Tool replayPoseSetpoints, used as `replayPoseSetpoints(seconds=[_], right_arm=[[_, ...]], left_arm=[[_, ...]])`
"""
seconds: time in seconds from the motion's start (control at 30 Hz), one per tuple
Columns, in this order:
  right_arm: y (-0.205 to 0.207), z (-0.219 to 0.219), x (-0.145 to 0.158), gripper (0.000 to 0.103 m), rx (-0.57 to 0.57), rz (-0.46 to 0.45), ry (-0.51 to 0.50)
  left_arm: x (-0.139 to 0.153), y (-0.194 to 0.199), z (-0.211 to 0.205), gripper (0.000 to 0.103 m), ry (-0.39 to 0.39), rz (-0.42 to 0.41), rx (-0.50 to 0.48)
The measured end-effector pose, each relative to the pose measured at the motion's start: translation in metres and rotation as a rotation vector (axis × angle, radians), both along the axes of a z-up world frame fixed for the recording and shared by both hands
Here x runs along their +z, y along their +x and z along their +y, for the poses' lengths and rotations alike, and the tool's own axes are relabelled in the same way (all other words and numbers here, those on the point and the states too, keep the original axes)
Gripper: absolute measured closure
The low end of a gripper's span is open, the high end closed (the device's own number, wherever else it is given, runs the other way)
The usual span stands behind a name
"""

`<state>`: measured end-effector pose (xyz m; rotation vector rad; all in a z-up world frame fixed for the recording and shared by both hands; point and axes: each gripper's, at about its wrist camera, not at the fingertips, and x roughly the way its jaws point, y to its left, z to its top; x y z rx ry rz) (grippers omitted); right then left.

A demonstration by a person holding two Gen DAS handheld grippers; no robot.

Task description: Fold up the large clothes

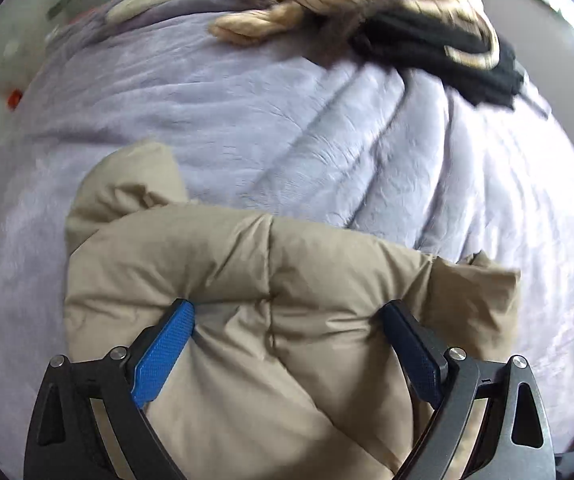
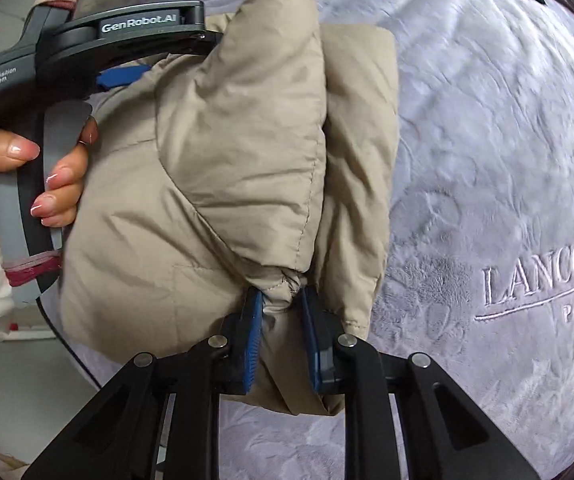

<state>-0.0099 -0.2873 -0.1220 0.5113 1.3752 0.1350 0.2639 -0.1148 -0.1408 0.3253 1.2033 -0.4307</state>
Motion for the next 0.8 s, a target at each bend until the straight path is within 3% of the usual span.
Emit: replayPoseSetpoints(seconds=[0.13,0.3,0.53,0.8], right_arm=[[-0.002,0.0,-0.018,0.083,0.012,-0.004,-0.023],[0.016,0.025,-0.038,0.083,0.002,0.009,-0.015],[0.019,0.027,-0.054,0.083,0.002,0.005,-0.013],[0.012,0.022,-0.042,0.081,-0.008,0.013,-0.034]], left_arm=[[-0.013,-0.002,-0.021,0.008,0.061,-0.019,-0.043],[-0.015,-0.006,-0.017,0.008,0.057,-0.016,-0.045],[-0.015,-0.007,-0.017,0.008,0.054,-0.022,-0.048],[0.004,-0.013,-0.007,0.007,0.031,-0.015,-0.032]])
